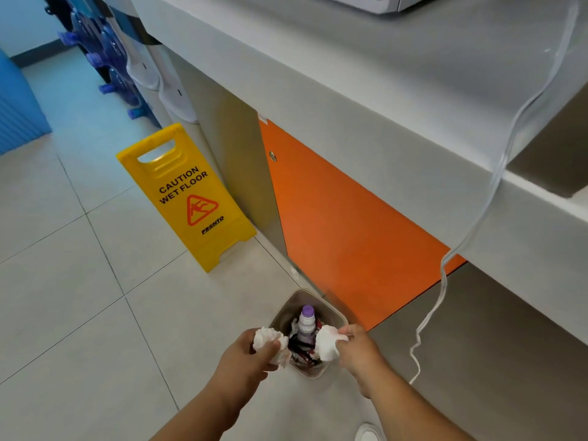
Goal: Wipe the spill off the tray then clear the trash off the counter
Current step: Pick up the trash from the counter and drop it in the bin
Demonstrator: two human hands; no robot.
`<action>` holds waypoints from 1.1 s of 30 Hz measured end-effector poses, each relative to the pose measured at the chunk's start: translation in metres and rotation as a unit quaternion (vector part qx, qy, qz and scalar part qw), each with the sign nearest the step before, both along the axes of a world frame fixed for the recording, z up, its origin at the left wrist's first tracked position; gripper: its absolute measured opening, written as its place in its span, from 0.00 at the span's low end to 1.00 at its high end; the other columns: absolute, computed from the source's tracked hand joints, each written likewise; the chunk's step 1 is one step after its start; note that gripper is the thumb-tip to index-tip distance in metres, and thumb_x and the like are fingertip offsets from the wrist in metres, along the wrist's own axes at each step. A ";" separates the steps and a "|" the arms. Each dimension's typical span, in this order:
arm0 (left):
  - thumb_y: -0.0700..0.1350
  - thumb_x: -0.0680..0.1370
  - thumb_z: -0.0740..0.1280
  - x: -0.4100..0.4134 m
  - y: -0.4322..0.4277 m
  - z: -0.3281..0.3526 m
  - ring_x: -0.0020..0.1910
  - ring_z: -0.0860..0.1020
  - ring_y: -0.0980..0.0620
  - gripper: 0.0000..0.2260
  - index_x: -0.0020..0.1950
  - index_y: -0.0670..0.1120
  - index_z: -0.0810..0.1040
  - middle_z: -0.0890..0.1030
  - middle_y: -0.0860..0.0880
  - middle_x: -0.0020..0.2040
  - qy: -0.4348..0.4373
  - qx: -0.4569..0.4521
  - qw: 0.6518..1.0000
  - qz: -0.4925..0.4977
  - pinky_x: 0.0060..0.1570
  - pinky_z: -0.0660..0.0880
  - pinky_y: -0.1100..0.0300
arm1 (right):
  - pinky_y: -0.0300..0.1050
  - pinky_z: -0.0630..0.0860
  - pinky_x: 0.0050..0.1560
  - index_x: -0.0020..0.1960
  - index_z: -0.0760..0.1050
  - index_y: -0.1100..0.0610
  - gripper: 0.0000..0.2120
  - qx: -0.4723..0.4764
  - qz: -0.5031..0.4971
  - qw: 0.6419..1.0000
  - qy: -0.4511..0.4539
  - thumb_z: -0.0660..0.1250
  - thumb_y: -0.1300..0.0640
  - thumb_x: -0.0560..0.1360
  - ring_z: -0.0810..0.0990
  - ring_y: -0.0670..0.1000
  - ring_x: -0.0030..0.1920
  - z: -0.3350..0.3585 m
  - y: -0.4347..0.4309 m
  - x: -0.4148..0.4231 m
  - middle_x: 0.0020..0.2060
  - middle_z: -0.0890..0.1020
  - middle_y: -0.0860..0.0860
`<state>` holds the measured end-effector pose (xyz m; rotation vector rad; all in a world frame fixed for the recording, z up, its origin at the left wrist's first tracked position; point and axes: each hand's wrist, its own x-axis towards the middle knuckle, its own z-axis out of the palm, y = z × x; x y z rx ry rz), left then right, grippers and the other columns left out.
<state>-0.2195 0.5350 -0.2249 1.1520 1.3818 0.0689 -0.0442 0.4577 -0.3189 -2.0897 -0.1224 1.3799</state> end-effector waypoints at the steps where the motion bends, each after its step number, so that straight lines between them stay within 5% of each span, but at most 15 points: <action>1: 0.56 0.68 0.71 0.002 0.000 -0.004 0.45 0.83 0.50 0.18 0.55 0.51 0.77 0.84 0.48 0.48 0.003 -0.002 1.000 0.001 0.45 0.76 0.59 | 0.43 0.73 0.42 0.54 0.71 0.50 0.12 -0.006 0.001 1.000 0.001 0.58 0.62 0.74 0.77 0.52 0.44 -0.005 0.001 0.001 0.48 0.78 0.52; 5: 0.49 0.74 0.71 0.008 0.003 -0.022 0.47 0.82 0.49 0.12 0.56 0.50 0.76 0.82 0.48 0.49 0.012 -0.003 1.000 0.008 0.45 0.77 0.59 | 0.46 0.74 0.51 0.55 0.69 0.48 0.10 -0.011 0.018 1.000 0.005 0.60 0.60 0.75 0.77 0.53 0.50 -0.016 0.003 0.006 0.49 0.76 0.50; 14: 0.44 0.61 0.66 0.024 0.011 -0.047 0.51 0.79 0.45 0.24 0.58 0.47 0.76 0.81 0.45 0.52 0.026 -0.030 0.999 0.029 0.48 0.77 0.54 | 0.41 0.73 0.41 0.47 0.74 0.50 0.07 -0.004 0.003 0.999 0.037 0.59 0.58 0.78 0.79 0.50 0.47 -0.020 -0.015 0.014 0.48 0.79 0.50; 18: 0.44 0.72 0.71 0.037 0.007 -0.051 0.49 0.76 0.47 0.21 0.62 0.50 0.70 0.75 0.55 0.46 0.042 -0.015 0.999 0.011 0.50 0.74 0.55 | 0.40 0.72 0.38 0.49 0.75 0.53 0.08 0.007 -0.011 0.998 0.054 0.58 0.61 0.79 0.78 0.47 0.41 -0.015 -0.019 0.019 0.45 0.79 0.50; 21: 0.42 0.76 0.67 0.040 0.005 -0.053 0.41 0.72 0.55 0.21 0.69 0.44 0.67 0.72 0.54 0.43 0.078 0.018 0.997 -0.013 0.38 0.69 0.64 | 0.41 0.72 0.39 0.48 0.75 0.52 0.09 0.012 -0.020 0.999 0.047 0.58 0.62 0.79 0.78 0.47 0.42 -0.010 -0.019 0.022 0.46 0.80 0.50; 25: 0.44 0.77 0.67 0.038 0.004 -0.041 0.51 0.73 0.50 0.22 0.70 0.45 0.68 0.74 0.45 0.64 0.090 0.024 0.996 -0.012 0.50 0.68 0.60 | 0.41 0.72 0.39 0.46 0.75 0.51 0.09 0.025 -0.019 0.999 0.039 0.58 0.61 0.78 0.78 0.48 0.42 0.006 -0.014 0.024 0.45 0.80 0.50; 33: 0.43 0.78 0.65 0.027 0.008 0.007 0.54 0.77 0.48 0.13 0.62 0.46 0.75 0.79 0.45 0.55 0.055 0.023 0.998 -0.019 0.54 0.73 0.55 | 0.39 0.71 0.37 0.52 0.76 0.56 0.08 0.069 -0.026 0.997 0.014 0.59 0.62 0.78 0.77 0.48 0.40 0.080 -0.014 0.028 0.45 0.80 0.51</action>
